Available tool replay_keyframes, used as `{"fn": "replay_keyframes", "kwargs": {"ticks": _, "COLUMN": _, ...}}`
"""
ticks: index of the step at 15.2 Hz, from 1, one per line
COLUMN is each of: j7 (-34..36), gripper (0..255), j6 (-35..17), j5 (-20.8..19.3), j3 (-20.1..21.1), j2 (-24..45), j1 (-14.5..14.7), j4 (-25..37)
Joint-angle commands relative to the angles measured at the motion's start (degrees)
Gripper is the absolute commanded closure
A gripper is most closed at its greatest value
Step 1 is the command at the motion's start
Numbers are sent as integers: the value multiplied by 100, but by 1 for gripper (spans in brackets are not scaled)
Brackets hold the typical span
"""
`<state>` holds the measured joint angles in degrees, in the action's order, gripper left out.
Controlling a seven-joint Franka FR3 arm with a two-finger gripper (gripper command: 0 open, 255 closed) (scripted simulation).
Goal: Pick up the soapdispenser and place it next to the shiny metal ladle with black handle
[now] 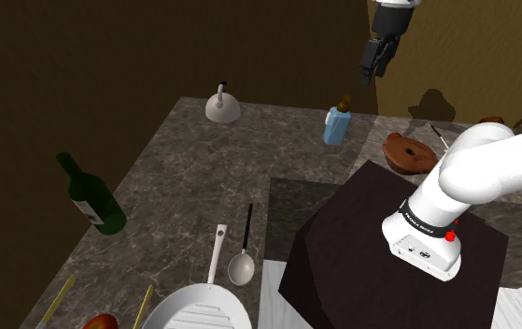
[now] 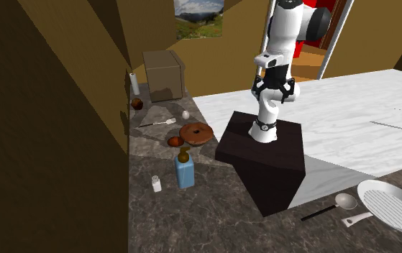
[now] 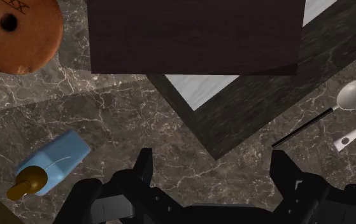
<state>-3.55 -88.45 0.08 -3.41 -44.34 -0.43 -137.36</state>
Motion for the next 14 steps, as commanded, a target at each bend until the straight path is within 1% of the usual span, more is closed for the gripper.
{"fn": "replay_keyframes", "kwargs": {"ticks": 1, "j7": 0, "gripper": 0, "j6": 0, "j5": 0, "j3": 0, "j2": 0, "j1": 0, "j4": 0}}
{"fn": "replay_keyframes", "kwargs": {"ticks": 8, "j7": -882, "gripper": 0, "j6": -1010, "j5": -527, "j3": -724, "j2": 622, "j1": -221, "j4": -282}}
{"fn": "replay_keyframes", "kwargs": {"ticks": 14, "j7": -1626, "gripper": 0, "j6": -1912, "j5": -803, "j3": -1353, "j2": 1471, "j1": -344, "j4": -216}}
